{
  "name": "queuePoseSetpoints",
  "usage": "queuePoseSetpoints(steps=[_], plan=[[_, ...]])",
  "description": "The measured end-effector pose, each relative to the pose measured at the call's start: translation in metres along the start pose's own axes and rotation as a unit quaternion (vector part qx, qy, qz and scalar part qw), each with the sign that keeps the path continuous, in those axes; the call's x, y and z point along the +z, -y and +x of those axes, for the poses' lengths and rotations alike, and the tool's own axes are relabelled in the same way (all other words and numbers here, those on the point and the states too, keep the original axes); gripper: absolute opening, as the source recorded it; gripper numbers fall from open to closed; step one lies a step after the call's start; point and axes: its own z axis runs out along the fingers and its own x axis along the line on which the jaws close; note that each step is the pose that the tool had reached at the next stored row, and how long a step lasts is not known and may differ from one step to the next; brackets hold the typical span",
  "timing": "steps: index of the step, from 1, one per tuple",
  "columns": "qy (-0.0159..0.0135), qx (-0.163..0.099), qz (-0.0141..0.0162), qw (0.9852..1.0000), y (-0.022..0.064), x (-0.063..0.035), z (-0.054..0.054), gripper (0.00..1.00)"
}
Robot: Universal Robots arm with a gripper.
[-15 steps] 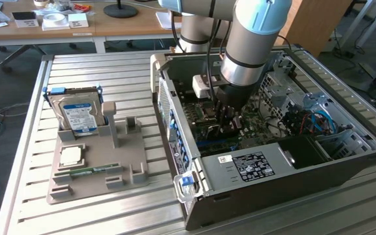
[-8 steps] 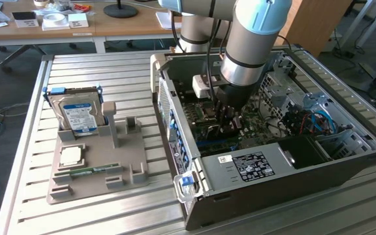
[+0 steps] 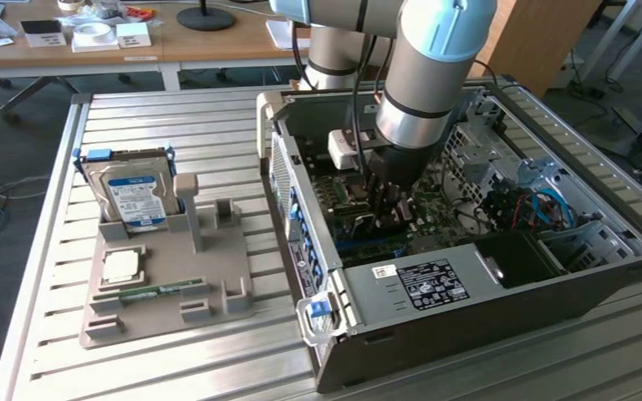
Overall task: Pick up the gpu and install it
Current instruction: 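Insert the gpu into the slot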
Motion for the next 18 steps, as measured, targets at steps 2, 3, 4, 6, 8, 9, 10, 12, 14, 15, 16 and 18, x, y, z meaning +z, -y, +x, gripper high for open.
queuePoseSetpoints(steps=[2,3,4,6,8,9,10,12,14,15,16,18], plan=[[0.0001,0.0,0.0,1.0,0.0,0.0001,0.0,0.27],[0.0001,0.0,0.0001,1.0,0.0,0.0001,0.0,0.27],[0.0001,0.0,0.0,1.0,0.0,0.0001,0.0,0.27],[0.0001,0.0,0.0,1.0,0.0,0.0001,0.0,0.27],[0.0001,0.001,0.0001,1.0,0.0,0.0001,0.0,0.27],[0.0001,0.003,0.0001,1.0,0.0,0.0001,0.0,0.27],[0.0001,0.005,0.0002,1.0,0.0,0.0001,0.0,0.27],[0.0001,0.009,0.0003,1.0,0.0,0.0001,0.0,0.27],[0.0001,0.01,0.0004,0.9999,0.0,0.0001,0.0,0.27],[0.0001,0.011,0.0004,0.9999,0.0,0.0001,0.0,0.27],[0.0001,0.011,0.0004,0.9999,0.0,0.0001,0.0,0.27],[0.0001,0.011,0.0004,0.9999,0.0,0.0001,-0.0001,0.27]])
